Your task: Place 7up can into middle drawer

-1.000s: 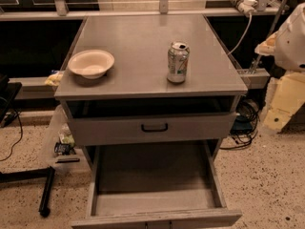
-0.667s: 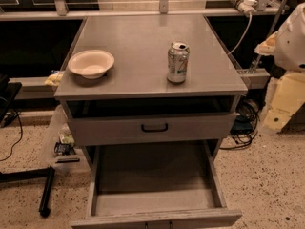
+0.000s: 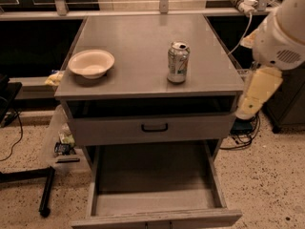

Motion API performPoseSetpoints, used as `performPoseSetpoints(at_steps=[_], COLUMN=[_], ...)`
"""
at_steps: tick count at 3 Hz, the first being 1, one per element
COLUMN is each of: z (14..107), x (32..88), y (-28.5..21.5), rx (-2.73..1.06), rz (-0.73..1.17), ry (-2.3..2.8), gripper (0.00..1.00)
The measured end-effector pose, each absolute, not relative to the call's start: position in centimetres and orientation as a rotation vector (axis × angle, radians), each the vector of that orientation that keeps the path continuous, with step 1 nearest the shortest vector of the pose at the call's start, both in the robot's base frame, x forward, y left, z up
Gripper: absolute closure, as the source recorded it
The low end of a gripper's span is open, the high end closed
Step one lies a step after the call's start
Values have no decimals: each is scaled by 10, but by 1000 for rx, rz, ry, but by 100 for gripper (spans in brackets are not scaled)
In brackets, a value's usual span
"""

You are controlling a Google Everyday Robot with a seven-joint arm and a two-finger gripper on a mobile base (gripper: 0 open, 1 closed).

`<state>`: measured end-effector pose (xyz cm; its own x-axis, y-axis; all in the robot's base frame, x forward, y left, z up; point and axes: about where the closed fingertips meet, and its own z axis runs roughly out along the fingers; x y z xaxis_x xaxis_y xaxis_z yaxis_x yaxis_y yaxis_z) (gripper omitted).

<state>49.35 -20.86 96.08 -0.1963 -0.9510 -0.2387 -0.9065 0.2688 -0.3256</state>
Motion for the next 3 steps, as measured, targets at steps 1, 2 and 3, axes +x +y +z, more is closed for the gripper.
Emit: performPoseSetpoints(at_steps=[1, 2, 3], z=[950, 943, 939], x=[535, 580, 622], y=[-201, -192, -178], rx=[-1663, -1636, -1611], rz=[-166, -135, -72], ry=[2116, 2077, 2040], gripper=[0, 0, 0])
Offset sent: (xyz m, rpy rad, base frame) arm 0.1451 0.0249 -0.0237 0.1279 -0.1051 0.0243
